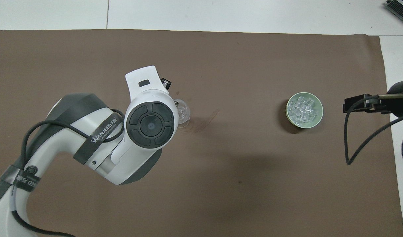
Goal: Pour wine and add ice with both arms
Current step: 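Keep tilting the bottle over the glass with the left gripper, then turn the bottle upright and carry it back with the left gripper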
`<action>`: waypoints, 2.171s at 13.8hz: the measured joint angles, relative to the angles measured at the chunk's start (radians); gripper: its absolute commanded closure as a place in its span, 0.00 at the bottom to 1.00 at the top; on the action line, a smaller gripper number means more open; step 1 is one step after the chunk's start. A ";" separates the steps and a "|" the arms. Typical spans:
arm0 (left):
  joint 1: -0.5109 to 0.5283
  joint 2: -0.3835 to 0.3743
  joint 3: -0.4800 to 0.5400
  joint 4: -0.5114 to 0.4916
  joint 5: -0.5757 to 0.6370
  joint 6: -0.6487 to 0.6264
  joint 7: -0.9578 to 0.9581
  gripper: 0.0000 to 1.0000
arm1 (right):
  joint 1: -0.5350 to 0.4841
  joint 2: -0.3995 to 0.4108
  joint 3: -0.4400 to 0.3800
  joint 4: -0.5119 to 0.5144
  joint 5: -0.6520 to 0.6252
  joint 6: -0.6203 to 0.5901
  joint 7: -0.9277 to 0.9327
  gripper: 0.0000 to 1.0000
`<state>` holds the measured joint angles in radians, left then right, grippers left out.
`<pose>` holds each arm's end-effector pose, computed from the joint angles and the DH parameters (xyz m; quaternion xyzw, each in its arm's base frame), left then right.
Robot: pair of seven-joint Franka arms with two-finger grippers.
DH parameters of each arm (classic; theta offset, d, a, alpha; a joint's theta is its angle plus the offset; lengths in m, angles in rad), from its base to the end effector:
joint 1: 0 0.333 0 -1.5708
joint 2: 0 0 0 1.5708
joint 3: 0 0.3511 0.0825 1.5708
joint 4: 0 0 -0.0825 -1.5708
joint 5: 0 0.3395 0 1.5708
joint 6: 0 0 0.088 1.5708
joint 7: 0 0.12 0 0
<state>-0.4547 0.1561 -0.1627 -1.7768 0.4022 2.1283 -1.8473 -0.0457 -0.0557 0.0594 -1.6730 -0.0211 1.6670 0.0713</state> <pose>0.5000 -0.3210 0.5280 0.8481 0.4934 0.1898 0.0366 0.4996 0.0055 0.6393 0.9992 -0.0280 0.0253 0.0111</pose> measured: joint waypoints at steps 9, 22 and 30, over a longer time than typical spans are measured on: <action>-0.008 0.036 0.000 0.042 0.028 -0.001 0.000 1.00 | 0.000 0.000 0.000 0.000 0.000 0.000 0.000 0.00; -0.021 0.037 0.000 0.043 0.031 -0.026 0.000 1.00 | 0.000 0.000 0.000 0.000 0.000 0.000 0.000 0.00; -0.019 0.023 0.013 0.073 -0.077 -0.048 -0.003 1.00 | 0.000 0.000 0.000 0.000 0.000 0.000 0.000 0.00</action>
<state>-0.4741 0.1793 -0.1499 -1.7041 0.3255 2.0801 -1.8499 -0.0457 -0.0557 0.0594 -1.6730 -0.0211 1.6670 0.0713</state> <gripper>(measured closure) 0.771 0.000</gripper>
